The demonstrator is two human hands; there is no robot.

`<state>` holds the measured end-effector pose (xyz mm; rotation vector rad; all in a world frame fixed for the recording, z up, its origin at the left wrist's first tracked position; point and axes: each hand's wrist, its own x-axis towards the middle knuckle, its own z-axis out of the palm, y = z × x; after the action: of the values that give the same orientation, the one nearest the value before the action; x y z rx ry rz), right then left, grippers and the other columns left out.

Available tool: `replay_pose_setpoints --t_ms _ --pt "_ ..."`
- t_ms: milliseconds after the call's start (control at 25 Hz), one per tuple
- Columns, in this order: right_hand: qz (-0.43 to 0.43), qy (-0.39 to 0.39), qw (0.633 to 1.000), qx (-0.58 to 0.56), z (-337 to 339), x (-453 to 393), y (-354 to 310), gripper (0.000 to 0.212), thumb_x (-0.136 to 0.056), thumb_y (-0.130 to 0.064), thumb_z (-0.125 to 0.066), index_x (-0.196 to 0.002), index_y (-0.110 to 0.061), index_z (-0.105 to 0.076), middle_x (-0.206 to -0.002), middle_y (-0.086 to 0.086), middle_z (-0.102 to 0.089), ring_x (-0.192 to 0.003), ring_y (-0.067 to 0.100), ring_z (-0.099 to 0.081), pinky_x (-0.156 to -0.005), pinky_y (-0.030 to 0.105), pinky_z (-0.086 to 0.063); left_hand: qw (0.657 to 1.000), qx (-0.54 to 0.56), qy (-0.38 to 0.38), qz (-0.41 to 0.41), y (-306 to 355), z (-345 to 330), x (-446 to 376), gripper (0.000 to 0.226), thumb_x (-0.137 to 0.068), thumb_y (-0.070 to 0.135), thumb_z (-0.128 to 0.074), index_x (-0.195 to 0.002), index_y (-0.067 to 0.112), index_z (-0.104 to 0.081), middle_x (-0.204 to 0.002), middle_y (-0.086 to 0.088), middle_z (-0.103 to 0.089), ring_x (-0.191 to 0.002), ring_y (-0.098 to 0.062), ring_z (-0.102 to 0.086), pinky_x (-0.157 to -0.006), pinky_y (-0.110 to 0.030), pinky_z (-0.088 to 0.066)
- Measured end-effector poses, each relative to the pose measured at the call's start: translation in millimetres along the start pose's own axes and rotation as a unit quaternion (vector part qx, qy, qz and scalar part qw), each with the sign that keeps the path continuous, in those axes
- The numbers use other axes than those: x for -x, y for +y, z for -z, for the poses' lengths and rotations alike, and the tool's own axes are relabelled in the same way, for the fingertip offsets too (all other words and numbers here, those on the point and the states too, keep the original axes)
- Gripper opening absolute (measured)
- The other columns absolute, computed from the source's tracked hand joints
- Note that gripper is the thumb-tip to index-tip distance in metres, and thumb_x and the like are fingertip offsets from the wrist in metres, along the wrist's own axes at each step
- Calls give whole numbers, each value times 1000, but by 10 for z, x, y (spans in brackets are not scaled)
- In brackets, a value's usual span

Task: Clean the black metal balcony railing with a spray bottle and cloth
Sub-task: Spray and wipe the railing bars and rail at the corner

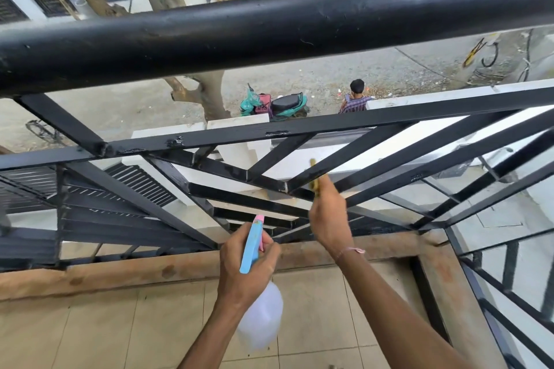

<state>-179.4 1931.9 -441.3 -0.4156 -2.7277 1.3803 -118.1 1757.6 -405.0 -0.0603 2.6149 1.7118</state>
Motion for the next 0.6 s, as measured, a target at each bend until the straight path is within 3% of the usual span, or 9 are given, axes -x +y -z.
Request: replay_pose_setpoints --t_ms 120,200,280,360,400,480,600 --pt "71 -37 994 71 -262 2 48 48 -80 22 -43 -111 -14 -47 -110 3 -48 -85 20 -51 -79 38 -55 1000 -2 -2 12 31 -77 -30 13 -77 29 -69 -71 23 -59 -63 9 -52 -58 -15 -55 -52 -54 -58" --pt "74 -39 992 92 -290 70 180 56 -82 19 -49 -129 -10 -44 -125 13 -51 -96 26 -56 -85 38 -56 1000 -6 -5 15 24 -113 -53 12 -77 25 -69 -71 22 -59 -62 12 -51 -58 -13 -54 -51 -52 -58" --pt "85 -47 988 123 -232 175 316 72 -88 14 -53 -152 -8 -29 -150 20 -42 -124 32 -54 -105 40 -50 1000 0 -11 12 16 -144 -62 14 -77 23 -69 -70 25 -57 -62 10 -53 -56 -14 -54 -49 -43 -57" --pt "94 -76 983 140 -143 307 382 71 -94 7 -52 -157 -12 -25 -157 15 -36 -133 26 -49 -112 32 -44 1000 6 -15 7 20 -181 -57 16 -77 22 -71 -70 26 -57 -63 8 -55 -55 -16 -57 -51 -28 -51" --pt "85 -85 987 106 -97 372 386 59 -98 2 -50 -153 -14 -34 -150 13 -45 -125 18 -55 -105 23 -47 1000 3 -19 5 19 -205 -53 17 -79 19 -73 -71 26 -58 -63 8 -56 -57 -15 -58 -53 -21 -49" --pt "26 -38 998 35 -18 501 387 31 -104 -8 -47 -133 -16 -54 -115 4 -65 -92 7 -66 -79 13 -53 1000 -12 -25 4 5 -257 -43 24 -82 8 -76 -72 22 -60 -61 11 -54 -58 -10 -57 -54 -13 -45" --pt "-77 54 993 -70 202 476 563 29 -103 -3 -45 -129 -8 -57 -86 -3 -62 -69 14 -59 -61 15 -51 999 -14 -30 1 -9 -332 -45 29 -83 1 -75 -69 20 -58 -59 10 -51 -55 -8 -52 -52 -14 -42"
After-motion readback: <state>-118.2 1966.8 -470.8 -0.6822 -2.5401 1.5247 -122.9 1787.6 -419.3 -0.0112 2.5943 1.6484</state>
